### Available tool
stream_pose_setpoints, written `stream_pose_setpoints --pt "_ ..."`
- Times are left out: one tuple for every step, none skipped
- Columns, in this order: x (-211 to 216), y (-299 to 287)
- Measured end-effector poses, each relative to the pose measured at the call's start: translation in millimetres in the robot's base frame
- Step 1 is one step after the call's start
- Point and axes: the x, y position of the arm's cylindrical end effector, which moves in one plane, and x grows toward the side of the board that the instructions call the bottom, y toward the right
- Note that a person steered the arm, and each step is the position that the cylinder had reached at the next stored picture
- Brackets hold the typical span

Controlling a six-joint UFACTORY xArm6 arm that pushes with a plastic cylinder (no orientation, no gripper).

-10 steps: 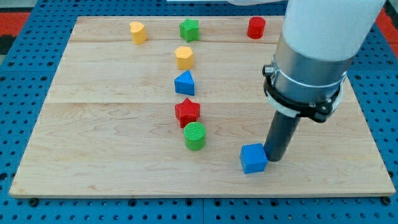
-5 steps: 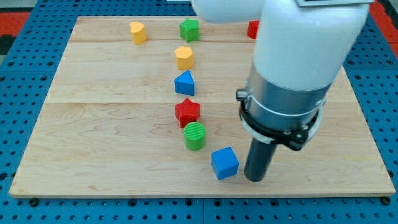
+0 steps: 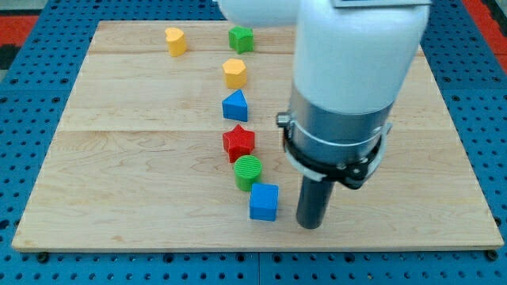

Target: Move the blue cube below the green circle

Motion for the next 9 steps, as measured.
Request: stream_pose_setpoints --pt "-3.1 3.1" --pt "-3.9 1.9" --pt "-8.1 -11.5" --pt "-10.3 -39.5" --pt "-11.0 -46.4" --pt "-16.4 -46.4" --pt "-20.6 -50.5" --pt "-20.6 -53.2" --pt "-19.7 -39.6"
